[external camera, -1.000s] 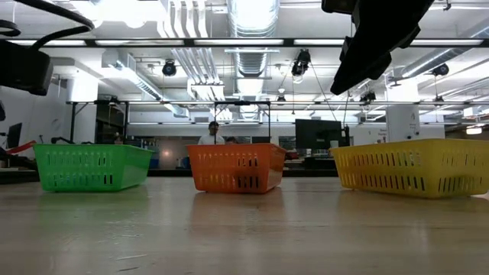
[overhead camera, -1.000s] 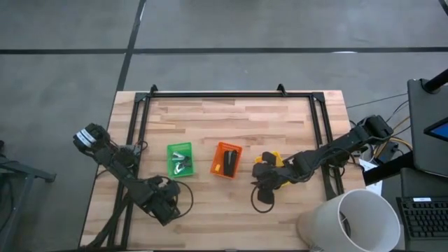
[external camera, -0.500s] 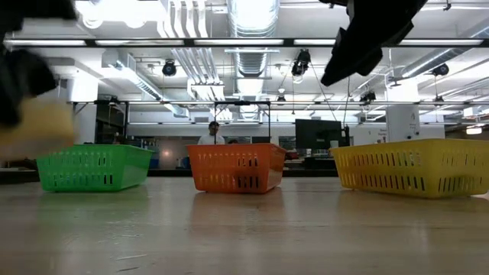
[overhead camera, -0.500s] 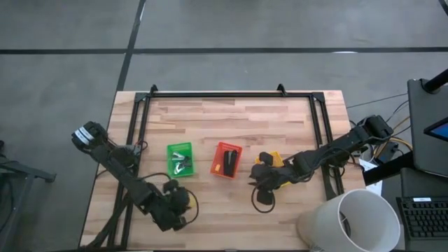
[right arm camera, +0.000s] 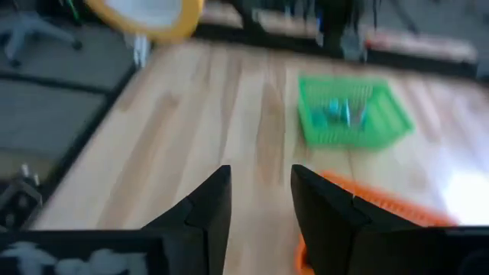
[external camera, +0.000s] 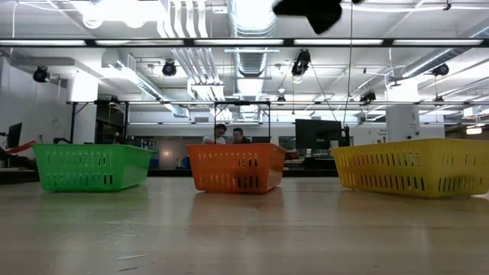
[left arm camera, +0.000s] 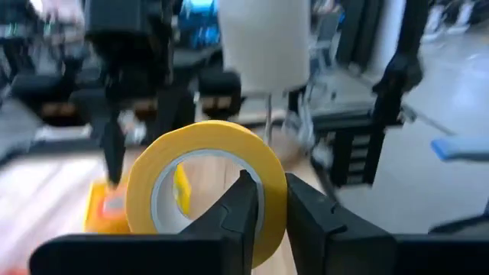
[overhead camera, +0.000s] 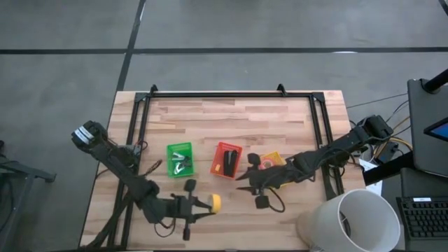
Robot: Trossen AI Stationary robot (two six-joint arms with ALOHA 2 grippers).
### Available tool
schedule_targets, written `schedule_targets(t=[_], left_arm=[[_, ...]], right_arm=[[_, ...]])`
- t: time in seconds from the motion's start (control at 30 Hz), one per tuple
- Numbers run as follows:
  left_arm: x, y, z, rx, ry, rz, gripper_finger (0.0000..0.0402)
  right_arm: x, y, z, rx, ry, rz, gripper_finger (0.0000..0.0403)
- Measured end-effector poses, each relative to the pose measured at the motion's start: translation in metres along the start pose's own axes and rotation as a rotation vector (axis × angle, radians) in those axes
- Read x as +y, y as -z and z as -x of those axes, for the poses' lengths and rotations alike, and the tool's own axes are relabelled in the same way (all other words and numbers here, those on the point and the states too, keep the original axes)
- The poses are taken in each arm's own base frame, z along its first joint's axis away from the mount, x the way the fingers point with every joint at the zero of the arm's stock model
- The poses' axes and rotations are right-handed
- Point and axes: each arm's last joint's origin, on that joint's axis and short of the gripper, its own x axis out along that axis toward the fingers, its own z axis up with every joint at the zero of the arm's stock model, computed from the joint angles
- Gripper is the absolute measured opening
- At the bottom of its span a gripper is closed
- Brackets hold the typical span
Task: Pick and place Stapler, Stapler remover, tape
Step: Put the yellow tape into the yellow bin
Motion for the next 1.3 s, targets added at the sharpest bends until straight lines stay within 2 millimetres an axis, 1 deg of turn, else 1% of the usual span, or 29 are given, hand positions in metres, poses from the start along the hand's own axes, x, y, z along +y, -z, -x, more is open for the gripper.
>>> schedule_targets(t=[0.13, 0.3, 0.4, 0.5, 0.63, 0.77, 0.97, 1.3], left_arm=[[0.000, -0.012, -0.001, -0.104, 0.046, -0.034, 0.0052], [0.001, -0.022, 0.000, -0.193, 0.060, -0.061, 0.0047], [0.005, -0.024, -0.003, -0.210, 0.043, -0.065, 0.0053], [0.011, -0.024, -0.008, -0.207, 0.029, -0.059, 0.0054], [0.019, -0.024, -0.014, -0.203, 0.013, -0.052, 0.0048], [0.019, -0.024, -0.015, -0.207, 0.053, -0.057, 0.0050], [0.019, -0.022, -0.015, -0.194, 0.055, -0.059, 0.0052], [0.023, -0.017, -0.017, -0.180, 0.046, -0.043, 0.0053]], right_arm=[[0.002, -0.018, 0.002, -0.181, -0.019, 0.007, 0.0145], [0.007, -0.032, 0.006, -0.335, -0.038, 0.067, 0.0186], [0.009, -0.035, 0.004, -0.382, -0.053, 0.074, 0.0217], [0.011, -0.033, -0.005, -0.406, -0.055, 0.069, 0.0242], [0.013, -0.029, -0.014, -0.412, -0.048, 0.096, 0.0258], [0.014, -0.031, -0.014, -0.431, -0.048, 0.093, 0.0258], [0.014, -0.037, -0.011, -0.494, -0.048, 0.102, 0.0243], [0.013, -0.038, -0.011, -0.503, -0.049, 0.089, 0.0216]])
